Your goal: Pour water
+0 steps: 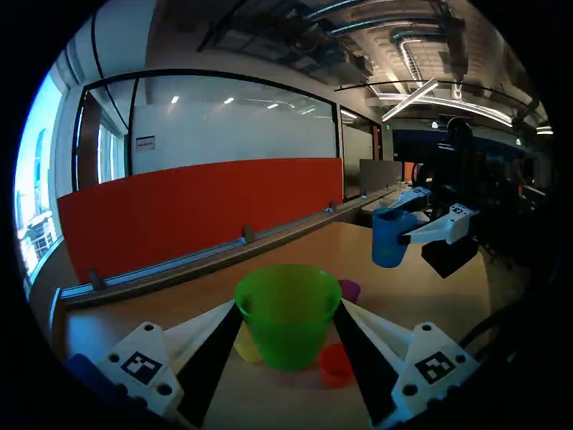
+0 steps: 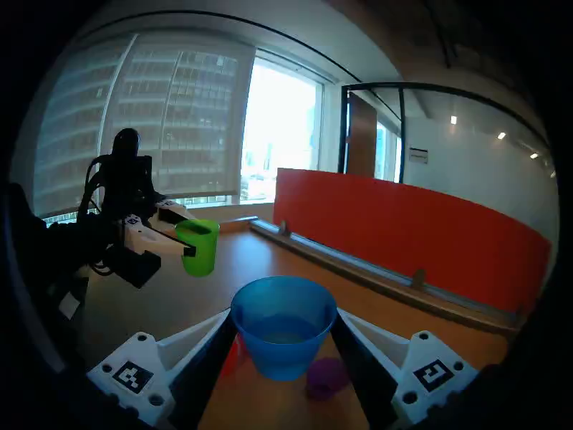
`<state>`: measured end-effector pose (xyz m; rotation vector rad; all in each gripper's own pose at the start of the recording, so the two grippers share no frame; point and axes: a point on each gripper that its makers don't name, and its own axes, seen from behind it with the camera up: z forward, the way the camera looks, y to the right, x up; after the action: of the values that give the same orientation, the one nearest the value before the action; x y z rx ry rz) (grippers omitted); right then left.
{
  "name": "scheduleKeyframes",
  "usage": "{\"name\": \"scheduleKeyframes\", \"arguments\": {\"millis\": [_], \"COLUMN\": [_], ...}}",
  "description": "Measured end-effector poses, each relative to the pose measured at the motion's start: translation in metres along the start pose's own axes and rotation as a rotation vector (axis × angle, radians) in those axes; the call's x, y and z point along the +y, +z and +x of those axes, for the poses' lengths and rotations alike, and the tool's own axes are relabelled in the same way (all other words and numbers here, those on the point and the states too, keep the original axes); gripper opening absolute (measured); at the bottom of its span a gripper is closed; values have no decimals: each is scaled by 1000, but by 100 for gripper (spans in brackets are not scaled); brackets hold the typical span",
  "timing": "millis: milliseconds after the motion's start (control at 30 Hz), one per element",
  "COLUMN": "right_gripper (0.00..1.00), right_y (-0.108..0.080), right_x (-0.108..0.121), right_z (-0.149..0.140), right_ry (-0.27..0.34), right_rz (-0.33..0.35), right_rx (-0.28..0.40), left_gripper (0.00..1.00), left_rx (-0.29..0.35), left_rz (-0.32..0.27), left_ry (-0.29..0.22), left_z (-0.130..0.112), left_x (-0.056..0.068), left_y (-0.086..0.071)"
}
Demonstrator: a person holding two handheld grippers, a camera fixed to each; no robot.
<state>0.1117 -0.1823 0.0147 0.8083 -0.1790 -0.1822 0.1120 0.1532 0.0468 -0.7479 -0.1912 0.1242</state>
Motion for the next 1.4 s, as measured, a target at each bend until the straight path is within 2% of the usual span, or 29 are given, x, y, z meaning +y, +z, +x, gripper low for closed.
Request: {"name": "scheduleKeyframes", "arguments": {"millis": [400,867,1400], "right_gripper": [91,91,91], "right_y": [-1,-3,-1], "right_x": [0,0,-3], "right_z": [9,14,24], "right_ry": [-1,-13,-13], "right_rz": [-4,-1,3], "right_rx": [28,39,69], "left_gripper": [87,86,86], "left_rx": [64,140,146], "left_rz": [-14,-59,-73], "left_ry": [-20,-39,-43], "left_z": [9,20,10], "left_x": [12,31,39], "left_y": [-2,-3,1]}}
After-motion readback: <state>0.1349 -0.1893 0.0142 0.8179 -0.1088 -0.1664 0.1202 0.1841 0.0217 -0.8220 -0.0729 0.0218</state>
